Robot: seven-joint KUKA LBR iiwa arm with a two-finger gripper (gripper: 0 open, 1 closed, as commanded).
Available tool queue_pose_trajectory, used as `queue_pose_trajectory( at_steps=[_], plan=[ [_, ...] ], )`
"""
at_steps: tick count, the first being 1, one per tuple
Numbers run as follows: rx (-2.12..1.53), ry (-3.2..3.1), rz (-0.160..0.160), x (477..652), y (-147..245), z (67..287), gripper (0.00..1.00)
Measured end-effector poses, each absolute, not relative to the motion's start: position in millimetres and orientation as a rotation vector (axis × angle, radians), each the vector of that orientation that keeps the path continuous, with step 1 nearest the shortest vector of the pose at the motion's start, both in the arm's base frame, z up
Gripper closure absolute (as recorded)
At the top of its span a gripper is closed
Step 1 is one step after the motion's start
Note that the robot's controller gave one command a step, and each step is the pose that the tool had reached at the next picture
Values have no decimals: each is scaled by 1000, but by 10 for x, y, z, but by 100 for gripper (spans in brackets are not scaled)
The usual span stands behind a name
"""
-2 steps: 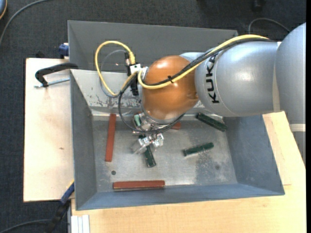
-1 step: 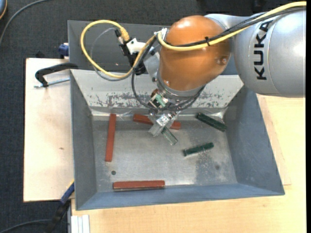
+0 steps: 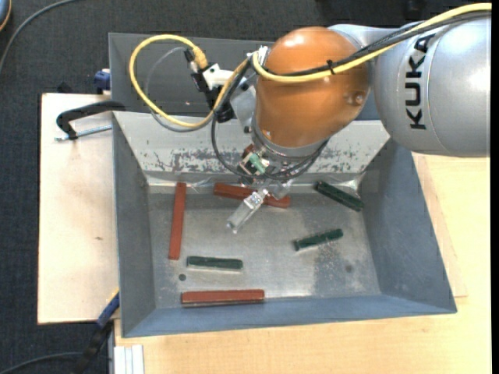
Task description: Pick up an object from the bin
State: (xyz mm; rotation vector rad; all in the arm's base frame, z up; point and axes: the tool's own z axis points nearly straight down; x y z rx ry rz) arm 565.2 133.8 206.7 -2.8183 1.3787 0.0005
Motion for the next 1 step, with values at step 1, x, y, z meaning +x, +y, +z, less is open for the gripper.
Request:
queue_pose_trajectory(
  at_steps=[1],
  plan=[
    [-2733,1556,13,5342,1555,845,0]
  ],
)
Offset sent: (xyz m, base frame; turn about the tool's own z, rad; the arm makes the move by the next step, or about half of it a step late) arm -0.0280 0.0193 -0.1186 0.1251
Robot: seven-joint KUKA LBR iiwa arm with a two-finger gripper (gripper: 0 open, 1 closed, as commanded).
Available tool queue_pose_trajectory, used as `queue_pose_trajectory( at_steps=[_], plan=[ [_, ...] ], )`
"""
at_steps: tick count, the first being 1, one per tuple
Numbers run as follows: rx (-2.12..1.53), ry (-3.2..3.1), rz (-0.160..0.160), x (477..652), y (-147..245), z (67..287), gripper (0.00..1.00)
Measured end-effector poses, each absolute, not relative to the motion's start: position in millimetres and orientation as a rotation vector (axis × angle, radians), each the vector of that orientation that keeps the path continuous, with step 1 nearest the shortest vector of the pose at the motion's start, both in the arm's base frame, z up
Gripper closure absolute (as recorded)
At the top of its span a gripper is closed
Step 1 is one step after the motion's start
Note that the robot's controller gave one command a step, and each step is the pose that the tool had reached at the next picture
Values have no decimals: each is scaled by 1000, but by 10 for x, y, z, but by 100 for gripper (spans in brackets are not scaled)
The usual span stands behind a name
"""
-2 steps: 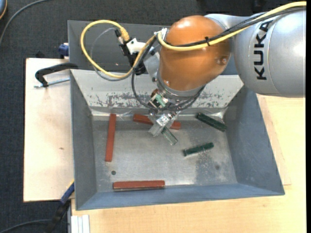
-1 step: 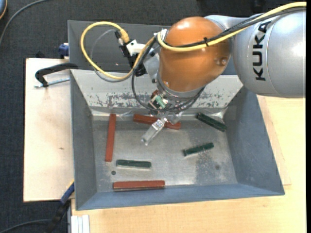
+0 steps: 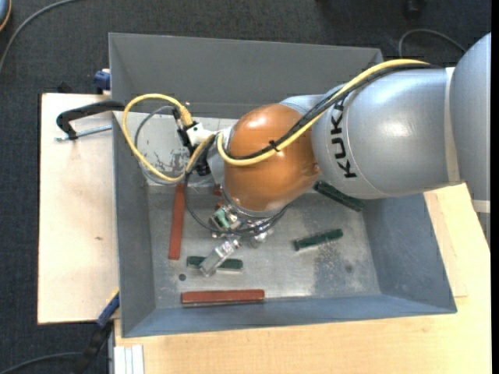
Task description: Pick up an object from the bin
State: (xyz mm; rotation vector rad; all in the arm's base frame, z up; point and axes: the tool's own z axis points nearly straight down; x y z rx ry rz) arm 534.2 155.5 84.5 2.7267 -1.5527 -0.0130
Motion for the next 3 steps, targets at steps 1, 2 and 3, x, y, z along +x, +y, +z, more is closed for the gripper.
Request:
queue_pose_trajectory(
  at_steps=[1,2,3],
  plan=[
    [2580,-1790,-5,4991,1415,701,0],
    [2770,-1498,3,5866,1542,752,0],
    [2767,-1497,-2,5858,1541,748,100]
  ],
)
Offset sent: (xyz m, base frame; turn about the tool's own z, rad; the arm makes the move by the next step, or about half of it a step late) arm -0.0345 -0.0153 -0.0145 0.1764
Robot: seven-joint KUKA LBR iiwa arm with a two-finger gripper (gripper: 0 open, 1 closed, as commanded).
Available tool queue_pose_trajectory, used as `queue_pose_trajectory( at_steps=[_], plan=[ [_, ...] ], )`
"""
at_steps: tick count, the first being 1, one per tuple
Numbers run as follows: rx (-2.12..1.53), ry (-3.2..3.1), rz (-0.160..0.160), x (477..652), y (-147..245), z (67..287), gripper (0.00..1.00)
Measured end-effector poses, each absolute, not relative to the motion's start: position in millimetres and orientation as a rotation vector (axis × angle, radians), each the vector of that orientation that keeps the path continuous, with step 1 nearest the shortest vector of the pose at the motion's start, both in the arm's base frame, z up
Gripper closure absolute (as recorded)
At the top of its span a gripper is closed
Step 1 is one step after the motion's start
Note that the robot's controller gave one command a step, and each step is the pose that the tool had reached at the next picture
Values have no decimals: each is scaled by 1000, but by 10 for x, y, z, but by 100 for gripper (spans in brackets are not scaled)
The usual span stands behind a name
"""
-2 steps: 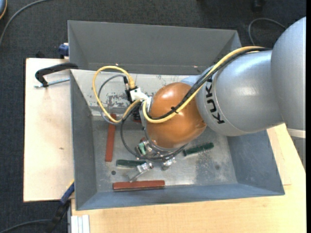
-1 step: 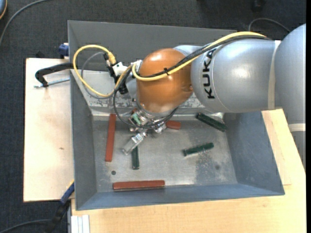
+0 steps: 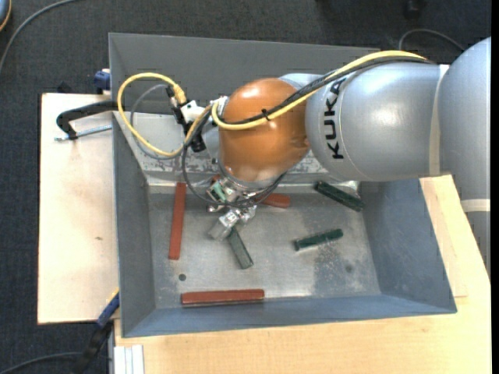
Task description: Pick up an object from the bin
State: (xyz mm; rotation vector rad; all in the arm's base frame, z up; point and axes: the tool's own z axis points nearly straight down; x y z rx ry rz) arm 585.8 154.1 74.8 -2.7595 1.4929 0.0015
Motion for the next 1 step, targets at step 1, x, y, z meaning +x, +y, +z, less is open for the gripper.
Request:
queue_pose_trajectory(
  at_steps=[1],
  plan=[
    [-2710,1568,-13,5957,1259,1973,100]
  ],
)
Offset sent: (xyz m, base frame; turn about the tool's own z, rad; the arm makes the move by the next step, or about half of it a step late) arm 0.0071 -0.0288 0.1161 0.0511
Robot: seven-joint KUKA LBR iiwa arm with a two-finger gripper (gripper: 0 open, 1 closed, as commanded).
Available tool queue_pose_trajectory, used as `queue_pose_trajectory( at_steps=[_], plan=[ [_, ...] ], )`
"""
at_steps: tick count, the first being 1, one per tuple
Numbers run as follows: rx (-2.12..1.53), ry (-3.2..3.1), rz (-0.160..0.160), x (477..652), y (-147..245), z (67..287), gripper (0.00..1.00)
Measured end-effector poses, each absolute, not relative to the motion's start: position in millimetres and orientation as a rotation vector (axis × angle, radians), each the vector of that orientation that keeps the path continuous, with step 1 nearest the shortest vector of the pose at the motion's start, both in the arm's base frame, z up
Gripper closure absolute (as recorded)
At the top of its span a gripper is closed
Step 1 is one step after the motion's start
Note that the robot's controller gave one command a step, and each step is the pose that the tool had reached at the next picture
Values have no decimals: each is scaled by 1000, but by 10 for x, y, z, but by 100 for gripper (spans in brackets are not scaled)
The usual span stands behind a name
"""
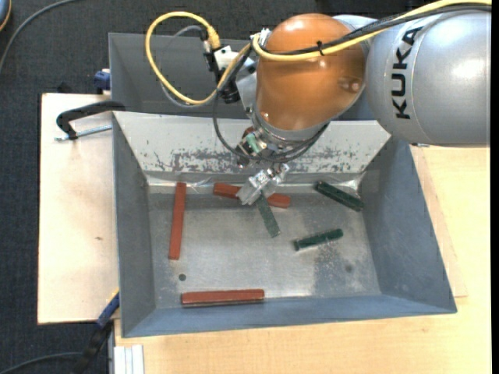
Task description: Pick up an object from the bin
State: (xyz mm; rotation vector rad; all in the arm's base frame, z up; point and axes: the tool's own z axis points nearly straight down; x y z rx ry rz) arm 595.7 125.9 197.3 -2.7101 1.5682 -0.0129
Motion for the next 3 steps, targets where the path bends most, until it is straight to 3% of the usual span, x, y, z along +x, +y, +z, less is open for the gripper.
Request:
queue_pose_trajectory(
  at_steps=[1,2,3],
  plan=[
    [-2771,1478,4,5918,1149,1651,100],
    [-2806,1393,-10,5903,1109,2286,100],
    [-2964,1034,2,5847,1242,2127,100]
  ],
)
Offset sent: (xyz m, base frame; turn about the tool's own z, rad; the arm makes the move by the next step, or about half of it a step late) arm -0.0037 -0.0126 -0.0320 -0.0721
